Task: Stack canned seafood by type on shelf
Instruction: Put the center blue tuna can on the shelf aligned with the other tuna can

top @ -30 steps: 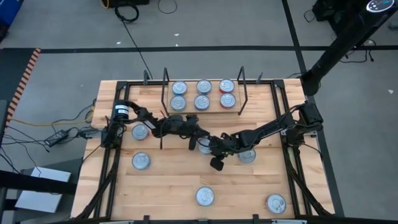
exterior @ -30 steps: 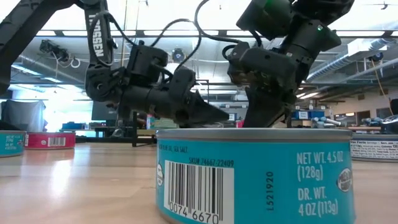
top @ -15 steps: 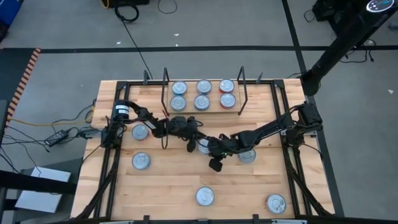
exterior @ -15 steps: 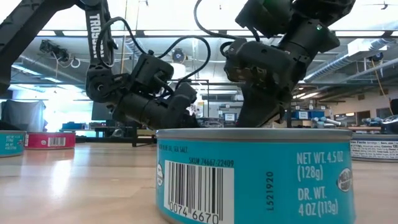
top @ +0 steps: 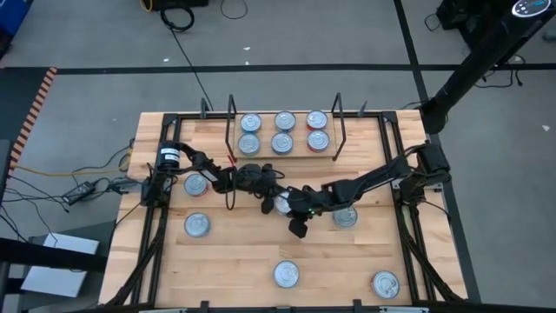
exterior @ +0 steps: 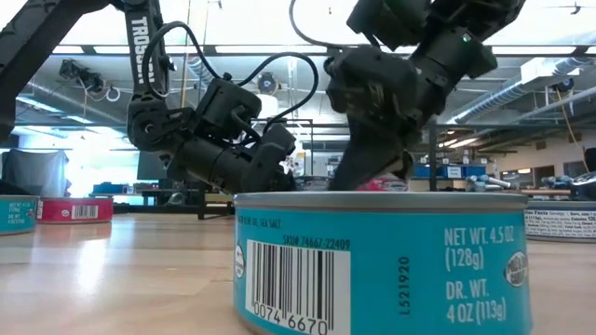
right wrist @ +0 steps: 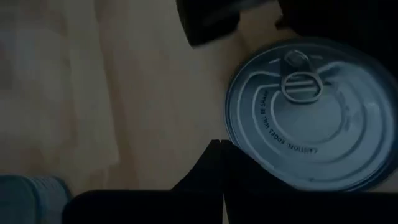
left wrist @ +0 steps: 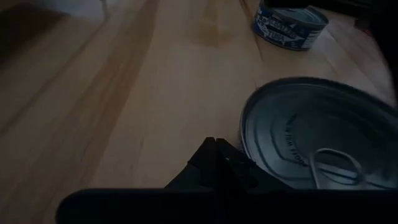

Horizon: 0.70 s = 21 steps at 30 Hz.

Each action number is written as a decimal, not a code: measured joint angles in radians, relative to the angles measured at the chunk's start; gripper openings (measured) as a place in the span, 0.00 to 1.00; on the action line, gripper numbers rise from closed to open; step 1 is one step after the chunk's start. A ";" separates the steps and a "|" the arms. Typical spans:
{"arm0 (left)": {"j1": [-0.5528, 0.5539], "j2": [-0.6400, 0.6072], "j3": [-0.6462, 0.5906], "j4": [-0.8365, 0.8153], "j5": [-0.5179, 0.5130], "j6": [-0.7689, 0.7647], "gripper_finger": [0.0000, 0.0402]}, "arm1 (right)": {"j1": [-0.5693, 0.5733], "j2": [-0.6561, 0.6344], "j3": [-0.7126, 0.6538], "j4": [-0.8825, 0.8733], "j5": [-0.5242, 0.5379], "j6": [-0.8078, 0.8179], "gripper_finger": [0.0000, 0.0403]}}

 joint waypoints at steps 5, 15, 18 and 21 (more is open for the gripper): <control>-0.004 0.000 0.000 -0.002 0.003 -0.004 0.01 | -0.009 -0.016 0.023 0.000 0.008 0.026 0.01; -0.029 0.000 -0.001 -0.006 0.015 0.000 0.01 | -0.042 -0.017 0.089 -0.015 0.032 0.050 0.01; -0.030 0.000 -0.001 -0.005 0.023 -0.003 0.01 | -0.055 -0.019 0.094 -0.026 0.048 0.053 0.01; -0.033 0.000 -0.001 -0.002 0.043 -0.009 0.01 | -0.072 -0.018 0.093 -0.045 0.055 0.072 0.01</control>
